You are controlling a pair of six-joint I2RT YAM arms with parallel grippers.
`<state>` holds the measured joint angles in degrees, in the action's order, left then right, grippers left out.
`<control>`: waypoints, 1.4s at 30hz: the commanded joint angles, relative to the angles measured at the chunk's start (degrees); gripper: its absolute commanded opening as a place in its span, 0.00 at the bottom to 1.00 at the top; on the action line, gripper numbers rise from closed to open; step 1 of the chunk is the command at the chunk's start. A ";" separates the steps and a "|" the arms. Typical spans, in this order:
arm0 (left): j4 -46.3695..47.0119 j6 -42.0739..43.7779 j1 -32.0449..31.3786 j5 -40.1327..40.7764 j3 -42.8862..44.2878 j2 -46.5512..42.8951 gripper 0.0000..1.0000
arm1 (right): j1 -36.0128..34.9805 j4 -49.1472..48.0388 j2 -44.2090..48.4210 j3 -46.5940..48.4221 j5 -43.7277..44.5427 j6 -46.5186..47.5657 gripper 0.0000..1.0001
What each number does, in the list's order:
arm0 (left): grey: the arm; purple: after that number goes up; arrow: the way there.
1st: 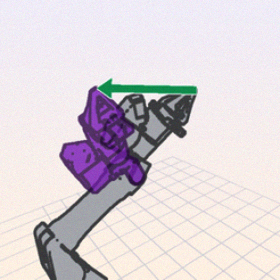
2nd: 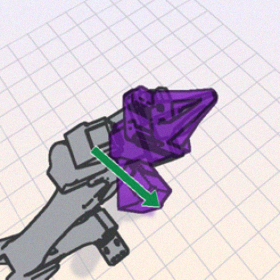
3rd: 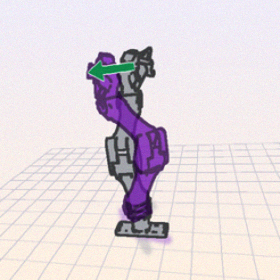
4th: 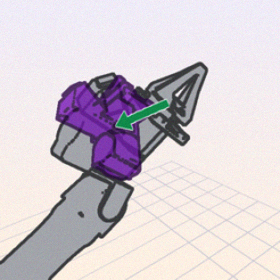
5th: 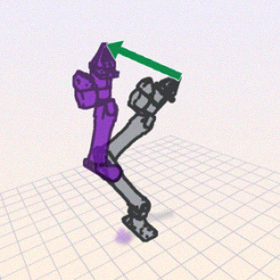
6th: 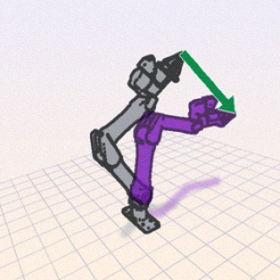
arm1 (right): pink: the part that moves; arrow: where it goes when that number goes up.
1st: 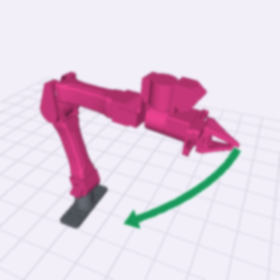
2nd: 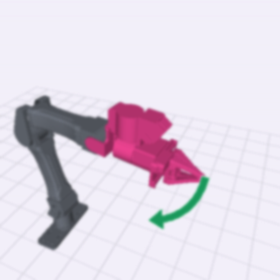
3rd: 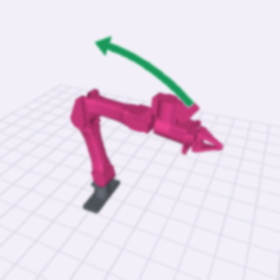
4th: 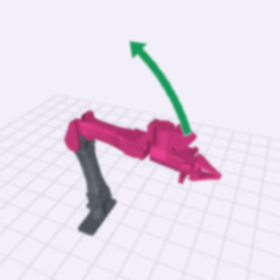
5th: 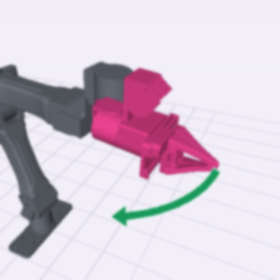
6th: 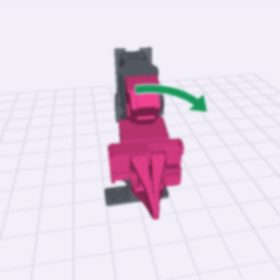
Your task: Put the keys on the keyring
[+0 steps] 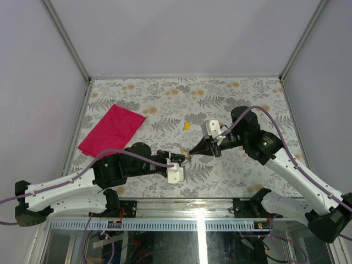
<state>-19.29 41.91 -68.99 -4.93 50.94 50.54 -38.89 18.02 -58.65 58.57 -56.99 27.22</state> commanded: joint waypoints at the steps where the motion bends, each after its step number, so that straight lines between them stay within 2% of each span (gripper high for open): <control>1: 1.36 0.73 0.18 -0.69 2.67 0.11 0.00 | -1.04 1.37 -0.89 3.29 -2.53 1.70 0.00; 13: 1.36 1.05 0.21 -0.19 2.85 0.53 0.00 | -2.26 5.38 -2.23 4.39 -3.70 2.96 0.00; 23: 1.33 1.16 0.18 0.65 3.10 0.79 0.00 | -3.23 14.02 -3.37 6.76 -3.84 6.42 0.00; 42: -1.05 0.19 0.17 1.56 5.06 2.52 0.00 | -4.48 19.36 -1.31 7.54 -3.96 7.75 0.00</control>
<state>-21.89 42.15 -69.04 -5.45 52.75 52.71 -42.33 34.94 -61.63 63.92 -58.13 34.52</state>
